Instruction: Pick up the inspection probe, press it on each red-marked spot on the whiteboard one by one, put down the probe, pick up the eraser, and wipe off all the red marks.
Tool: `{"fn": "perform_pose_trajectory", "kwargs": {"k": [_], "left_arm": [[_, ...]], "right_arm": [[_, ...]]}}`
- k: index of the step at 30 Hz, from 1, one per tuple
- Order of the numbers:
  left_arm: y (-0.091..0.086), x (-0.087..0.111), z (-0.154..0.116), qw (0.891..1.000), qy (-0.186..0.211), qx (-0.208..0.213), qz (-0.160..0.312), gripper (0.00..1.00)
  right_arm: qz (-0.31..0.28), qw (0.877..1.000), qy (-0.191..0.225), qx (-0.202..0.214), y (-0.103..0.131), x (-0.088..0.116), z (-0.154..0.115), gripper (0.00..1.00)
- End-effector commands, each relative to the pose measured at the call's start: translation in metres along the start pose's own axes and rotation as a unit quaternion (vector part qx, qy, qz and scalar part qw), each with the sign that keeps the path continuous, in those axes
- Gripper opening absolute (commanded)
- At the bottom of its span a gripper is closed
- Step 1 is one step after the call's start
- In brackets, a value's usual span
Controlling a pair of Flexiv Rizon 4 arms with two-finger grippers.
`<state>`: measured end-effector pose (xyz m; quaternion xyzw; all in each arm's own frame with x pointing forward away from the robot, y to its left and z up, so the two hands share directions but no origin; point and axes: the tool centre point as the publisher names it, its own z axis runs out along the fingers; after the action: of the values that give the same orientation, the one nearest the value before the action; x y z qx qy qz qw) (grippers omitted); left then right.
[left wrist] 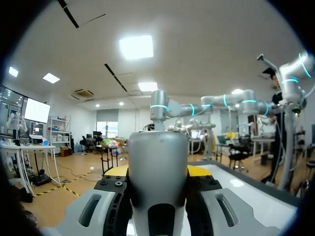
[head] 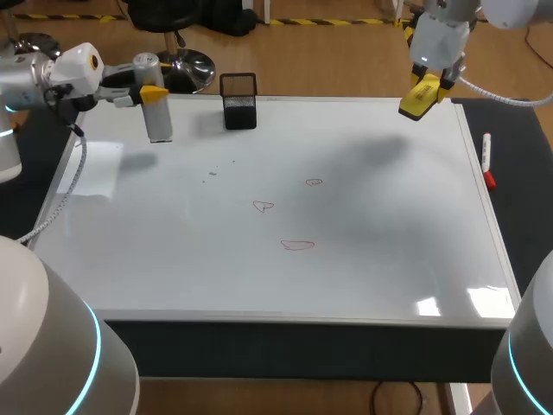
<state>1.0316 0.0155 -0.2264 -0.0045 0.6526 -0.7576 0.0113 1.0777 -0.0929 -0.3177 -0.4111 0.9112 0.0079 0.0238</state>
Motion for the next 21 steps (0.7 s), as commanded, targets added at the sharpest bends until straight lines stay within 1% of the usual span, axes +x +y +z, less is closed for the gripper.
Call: {"fn": "perform_pose_trajectory", "kwargs": {"k": [1, 12, 13, 16, 21], "left_arm": [[-0.003, 0.004, 0.001, 1.0, -0.004, -0.002, 0.001, 0.0], [-0.003, 0.004, 0.001, 1.0, -0.004, -0.002, 0.001, 0.0], [-0.003, 0.004, 0.001, 1.0, -0.004, -0.002, 0.001, 0.0], [-0.003, 0.004, 0.001, 1.0, -0.004, -0.002, 0.001, 0.0], [-0.003, 0.004, 0.001, 1.0, -0.004, -0.002, 0.001, 0.0]], "right_arm": [[-0.001, 1.0, 0.002, 0.001, -0.001, 0.0, -0.001, 0.0], [-0.001, 1.0, 0.002, 0.001, -0.001, 0.0, -0.001, 0.0], [-0.007, 1.0, 0.005, 0.001, 0.0, 0.0, -0.002, 0.0], [-0.024, 1.0, 0.008, -0.001, 0.01, -0.004, -0.007, 0.0], [-0.054, 0.998, 0.016, -0.003, 0.039, -0.013, -0.012, 0.0]]}}
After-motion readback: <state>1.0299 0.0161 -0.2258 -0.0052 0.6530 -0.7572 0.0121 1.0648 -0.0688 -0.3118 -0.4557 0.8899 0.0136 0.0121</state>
